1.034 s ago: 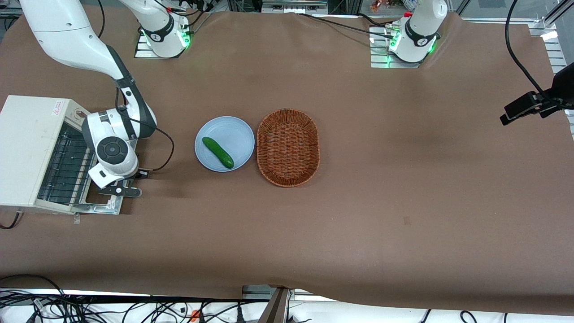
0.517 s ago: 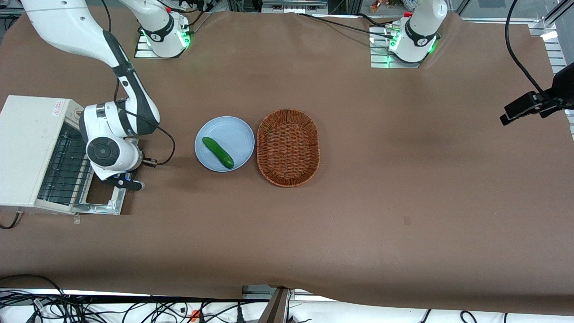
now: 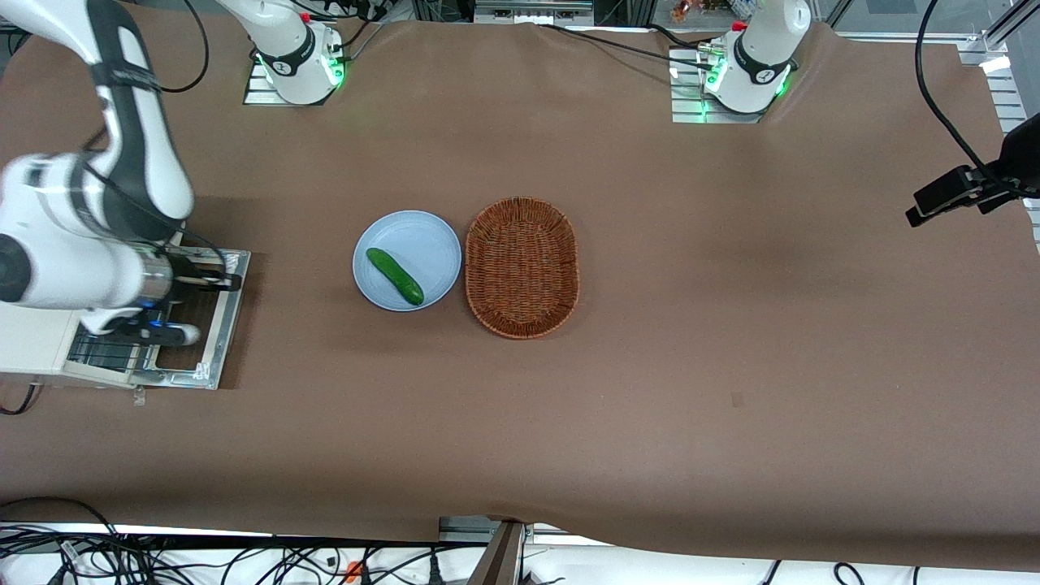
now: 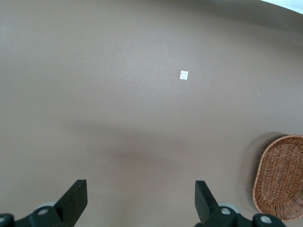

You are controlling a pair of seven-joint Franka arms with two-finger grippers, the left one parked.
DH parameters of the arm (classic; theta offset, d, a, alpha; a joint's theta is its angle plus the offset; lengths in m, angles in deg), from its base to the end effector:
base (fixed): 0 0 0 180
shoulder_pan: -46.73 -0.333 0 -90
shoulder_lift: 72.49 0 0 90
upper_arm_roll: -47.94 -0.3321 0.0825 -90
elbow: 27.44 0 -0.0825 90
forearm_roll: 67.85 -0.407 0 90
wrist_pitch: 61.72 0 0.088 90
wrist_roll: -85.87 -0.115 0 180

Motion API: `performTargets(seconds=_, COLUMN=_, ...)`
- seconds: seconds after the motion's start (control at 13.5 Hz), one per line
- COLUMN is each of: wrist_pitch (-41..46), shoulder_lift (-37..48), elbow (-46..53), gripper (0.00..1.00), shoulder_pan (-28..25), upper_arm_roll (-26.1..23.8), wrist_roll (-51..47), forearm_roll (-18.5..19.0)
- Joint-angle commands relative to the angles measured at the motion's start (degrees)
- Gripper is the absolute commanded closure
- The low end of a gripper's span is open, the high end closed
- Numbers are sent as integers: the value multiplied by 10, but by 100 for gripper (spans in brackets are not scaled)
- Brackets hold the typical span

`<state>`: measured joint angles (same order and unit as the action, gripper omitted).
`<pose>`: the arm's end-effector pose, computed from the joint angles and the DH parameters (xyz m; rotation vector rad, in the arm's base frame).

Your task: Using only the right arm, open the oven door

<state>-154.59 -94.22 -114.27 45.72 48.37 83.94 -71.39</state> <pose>0.6653 0.0142 0.4253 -3.0601 0.0536 0.4235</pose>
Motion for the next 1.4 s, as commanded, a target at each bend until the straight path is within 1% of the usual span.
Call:
performTargets(seconds=0.0, wrist_pitch=122, shoulder_lift=24, elbow=78, gripper=0, shoulder_pan=0, upper_arm_roll=21, wrist_roll=26, forearm_roll=-13)
performTargets(seconds=0.07, wrist_pitch=152, shoulder_lift=28, elbow=92, gripper=0, shoulder_pan=0, upper_arm_roll=26, wrist_roll=22, forearm_roll=-13)
performTargets(seconds=0.15, wrist_pitch=154, shoulder_lift=28, elbow=114, gripper=0, shoulder_pan=0, upper_arm_roll=30, wrist_roll=20, forearm_roll=-15)
performTargets(seconds=0.3, wrist_pitch=179, shoulder_lift=42, elbow=139, gripper=0, shoulder_pan=4, upper_arm_roll=29, wrist_roll=24, forearm_roll=-6)
performTargets(seconds=0.37, wrist_pitch=150, shoulder_lift=78, elbow=100, gripper=0, shoulder_pan=5, upper_arm_roll=30, wrist_roll=22, forearm_roll=1)
performTargets(seconds=0.59, wrist_pitch=5, shoulder_lift=202, elbow=-72, gripper=0, shoulder_pan=13, upper_arm_roll=28, wrist_roll=14, forearm_roll=6)
performTargets(seconds=0.66, wrist_pitch=-13, shoulder_lift=215, elbow=-85, gripper=0, shoulder_pan=14, upper_arm_roll=28, wrist_roll=13, forearm_roll=4)
performTargets(seconds=1.11, wrist_pitch=23, shoulder_lift=214, elbow=-80, gripper=0, shoulder_pan=14, upper_arm_roll=28, wrist_roll=12, forearm_roll=9)
performTargets(seconds=1.26, wrist_pitch=21, shoulder_lift=214, elbow=-78, gripper=0, shoulder_pan=11, upper_arm_roll=24, wrist_roll=11, forearm_roll=36)
performTargets(seconds=1.33, wrist_pitch=24, shoulder_lift=213, elbow=-78, gripper=0, shoulder_pan=11, upper_arm_roll=24, wrist_roll=17, forearm_roll=37)
